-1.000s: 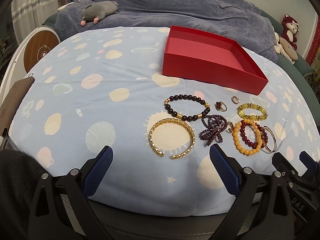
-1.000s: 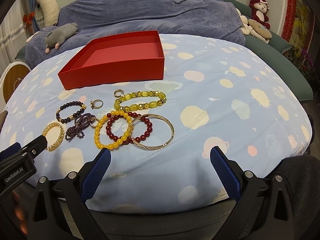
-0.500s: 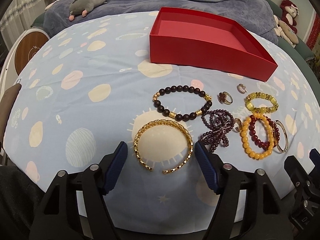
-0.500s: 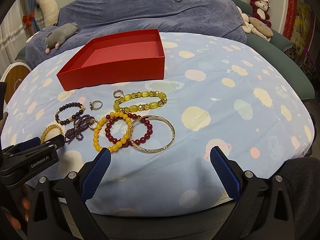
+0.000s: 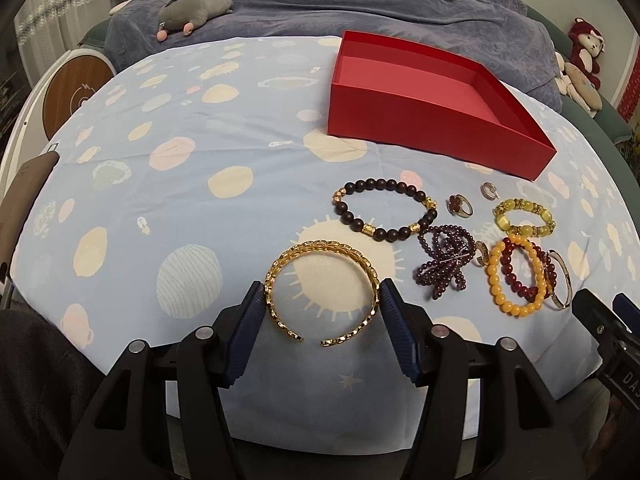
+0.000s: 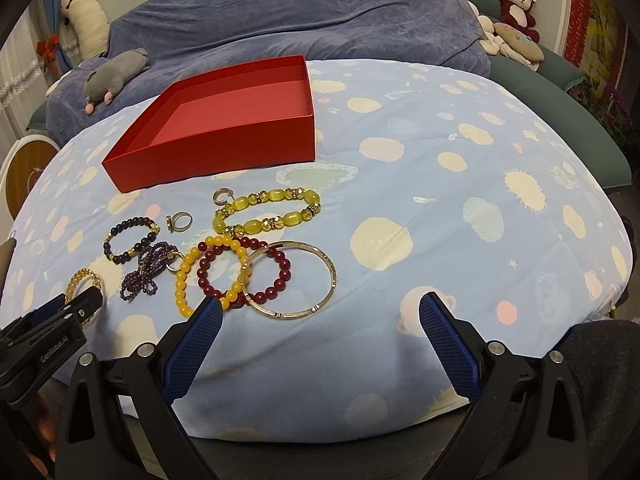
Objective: Organize jewelry
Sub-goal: 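Grasp the gold cuff with the left tool while the right tool grasps the thin gold bangle, then carry both bracelets into the red box and open both tools, then lift both tools out of the red box back over the jewelry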
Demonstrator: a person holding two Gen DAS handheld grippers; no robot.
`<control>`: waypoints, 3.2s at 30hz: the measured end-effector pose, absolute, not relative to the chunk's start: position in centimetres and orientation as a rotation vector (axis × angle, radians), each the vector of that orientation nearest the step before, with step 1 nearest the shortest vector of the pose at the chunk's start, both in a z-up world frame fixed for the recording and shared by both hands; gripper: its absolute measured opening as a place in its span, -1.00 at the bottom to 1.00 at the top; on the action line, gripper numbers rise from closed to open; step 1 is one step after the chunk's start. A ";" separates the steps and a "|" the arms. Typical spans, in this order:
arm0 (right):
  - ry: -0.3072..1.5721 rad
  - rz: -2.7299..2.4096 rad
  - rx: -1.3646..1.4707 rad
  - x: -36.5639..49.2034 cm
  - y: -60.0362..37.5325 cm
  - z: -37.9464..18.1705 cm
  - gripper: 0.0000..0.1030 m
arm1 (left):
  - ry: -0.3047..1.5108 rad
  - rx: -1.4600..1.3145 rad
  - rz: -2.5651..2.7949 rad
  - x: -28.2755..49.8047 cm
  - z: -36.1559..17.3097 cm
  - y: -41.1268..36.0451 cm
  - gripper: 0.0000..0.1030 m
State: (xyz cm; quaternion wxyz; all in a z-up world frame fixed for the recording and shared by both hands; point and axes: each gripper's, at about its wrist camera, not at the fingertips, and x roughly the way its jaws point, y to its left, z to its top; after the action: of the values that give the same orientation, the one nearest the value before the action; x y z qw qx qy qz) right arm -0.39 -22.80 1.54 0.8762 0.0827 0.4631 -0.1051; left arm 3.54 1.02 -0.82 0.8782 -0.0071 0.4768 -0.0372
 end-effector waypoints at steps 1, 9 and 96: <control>0.971 -0.212 0.172 -0.1 -22.8 1.4 0.74 | 0.995 -0.013 -0.079 3.6 -0.8 1.0 0.08; 1.044 -0.173 0.180 1.9 -22.7 -0.7 0.40 | 1.005 0.009 -0.100 3.7 -1.1 0.5 0.09; 0.964 -0.005 0.168 29.5 -24.7 5.0 0.32 | 0.971 -0.024 -0.248 32.1 3.9 -7.0 0.23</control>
State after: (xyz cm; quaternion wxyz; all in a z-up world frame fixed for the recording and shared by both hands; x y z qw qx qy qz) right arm 29.54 -24.70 5.02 0.8827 0.0805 0.4629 -0.0022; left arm 32.05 -7.04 3.91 0.8770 -0.0116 0.4654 -0.1187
